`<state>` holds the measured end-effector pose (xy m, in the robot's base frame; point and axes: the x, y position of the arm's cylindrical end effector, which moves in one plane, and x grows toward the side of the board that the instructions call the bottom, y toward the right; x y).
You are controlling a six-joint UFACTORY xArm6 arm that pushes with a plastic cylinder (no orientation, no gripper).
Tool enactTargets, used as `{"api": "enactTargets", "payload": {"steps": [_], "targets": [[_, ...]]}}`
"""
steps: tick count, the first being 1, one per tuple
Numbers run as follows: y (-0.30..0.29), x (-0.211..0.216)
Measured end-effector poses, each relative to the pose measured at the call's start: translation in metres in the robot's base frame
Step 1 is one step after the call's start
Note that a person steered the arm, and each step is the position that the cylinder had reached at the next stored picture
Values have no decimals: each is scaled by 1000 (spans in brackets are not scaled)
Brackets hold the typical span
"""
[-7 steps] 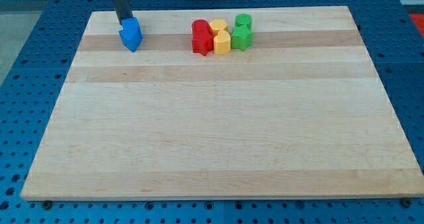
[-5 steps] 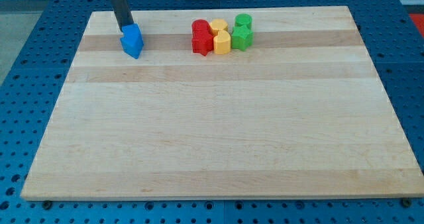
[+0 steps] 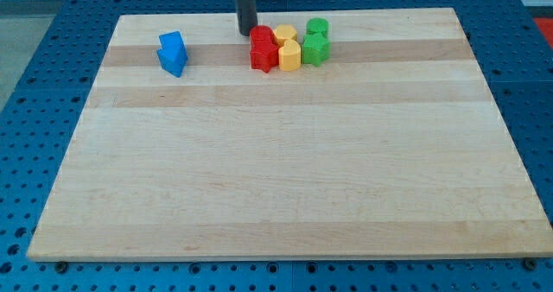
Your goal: Push the red circle and red star slightly down
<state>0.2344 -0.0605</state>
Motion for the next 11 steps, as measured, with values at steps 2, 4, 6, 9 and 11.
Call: {"api": "enactTargets", "payload": {"steps": [2, 4, 6, 9, 11], "targets": [[22, 0], [22, 15], [22, 21], [-15, 21], [-20, 21]]}}
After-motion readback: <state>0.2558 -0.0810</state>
